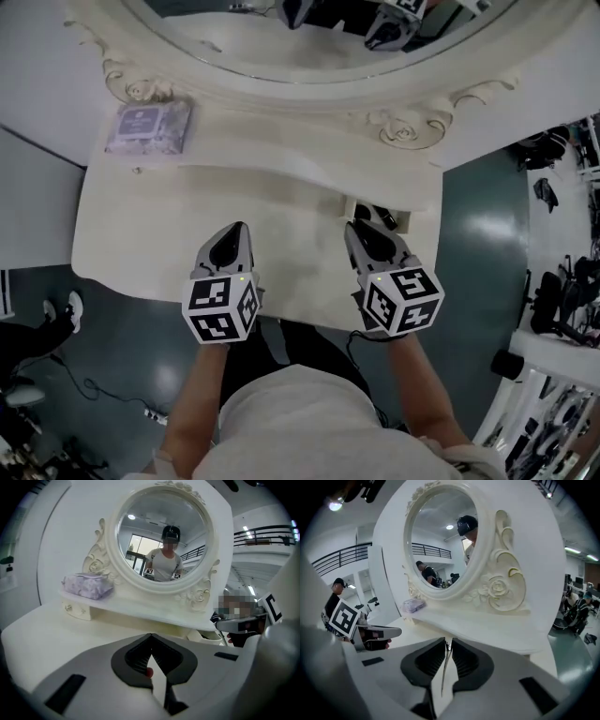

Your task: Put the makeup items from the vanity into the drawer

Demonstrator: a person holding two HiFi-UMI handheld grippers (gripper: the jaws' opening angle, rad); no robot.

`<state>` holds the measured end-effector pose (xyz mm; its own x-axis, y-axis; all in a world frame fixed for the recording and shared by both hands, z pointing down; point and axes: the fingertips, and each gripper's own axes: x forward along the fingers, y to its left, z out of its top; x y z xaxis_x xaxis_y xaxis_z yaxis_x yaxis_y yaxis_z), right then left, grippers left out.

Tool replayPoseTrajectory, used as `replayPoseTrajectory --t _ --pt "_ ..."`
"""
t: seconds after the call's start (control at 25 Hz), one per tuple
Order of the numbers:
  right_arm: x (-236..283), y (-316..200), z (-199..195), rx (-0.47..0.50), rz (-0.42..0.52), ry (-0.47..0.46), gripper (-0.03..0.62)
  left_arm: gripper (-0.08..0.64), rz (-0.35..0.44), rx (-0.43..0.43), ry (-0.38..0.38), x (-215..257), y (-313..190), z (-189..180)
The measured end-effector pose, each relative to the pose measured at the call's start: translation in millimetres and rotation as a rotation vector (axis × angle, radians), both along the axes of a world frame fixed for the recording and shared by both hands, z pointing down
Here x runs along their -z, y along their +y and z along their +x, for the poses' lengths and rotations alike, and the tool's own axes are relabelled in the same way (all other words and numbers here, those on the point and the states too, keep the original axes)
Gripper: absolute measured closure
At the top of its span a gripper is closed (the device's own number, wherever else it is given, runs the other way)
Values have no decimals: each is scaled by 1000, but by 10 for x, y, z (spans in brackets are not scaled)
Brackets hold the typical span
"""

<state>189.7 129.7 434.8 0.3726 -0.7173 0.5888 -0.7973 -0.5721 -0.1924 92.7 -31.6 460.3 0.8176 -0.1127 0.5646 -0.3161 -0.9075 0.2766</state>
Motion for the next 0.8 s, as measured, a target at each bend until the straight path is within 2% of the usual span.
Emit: replayPoseTrajectory --t 0.16,0.32,0.6,0.8 --pt "91 298 207 -75 23 31 532 555 10 -84 17 64 280 292" --pt "126 479 330 -79 22 50 533 555 11 -112 16 88 466 447" --pt "96 550 524 -13 12 57 532 555 9 -139 17 60 647 729" --pt "33 450 586 117 -22 80 532 555 -4 -125 10 3 706 874"
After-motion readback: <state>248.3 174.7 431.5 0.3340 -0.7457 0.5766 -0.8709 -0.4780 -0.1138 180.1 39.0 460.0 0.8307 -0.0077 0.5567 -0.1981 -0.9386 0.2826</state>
